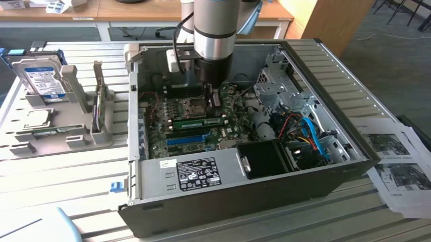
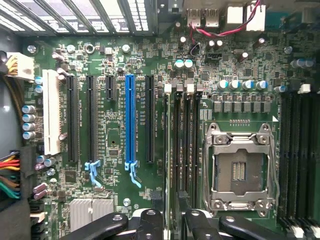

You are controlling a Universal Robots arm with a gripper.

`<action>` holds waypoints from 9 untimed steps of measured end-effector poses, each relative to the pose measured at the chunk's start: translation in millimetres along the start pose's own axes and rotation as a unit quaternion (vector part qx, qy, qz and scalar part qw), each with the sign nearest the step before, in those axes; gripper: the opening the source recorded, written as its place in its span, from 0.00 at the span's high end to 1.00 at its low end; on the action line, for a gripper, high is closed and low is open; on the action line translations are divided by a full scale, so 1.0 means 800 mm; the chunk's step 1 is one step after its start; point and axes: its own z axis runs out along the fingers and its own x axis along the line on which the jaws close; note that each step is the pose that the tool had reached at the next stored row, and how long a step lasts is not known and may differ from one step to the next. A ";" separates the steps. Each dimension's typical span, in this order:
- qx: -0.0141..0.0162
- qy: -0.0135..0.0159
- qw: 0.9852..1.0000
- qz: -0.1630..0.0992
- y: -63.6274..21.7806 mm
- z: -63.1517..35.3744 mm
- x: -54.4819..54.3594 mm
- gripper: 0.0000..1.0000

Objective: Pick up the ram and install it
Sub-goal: 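Insert the ram into the slot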

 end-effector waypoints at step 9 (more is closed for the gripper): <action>0.000 0.000 1.000 0.000 -0.001 -0.030 0.000 0.76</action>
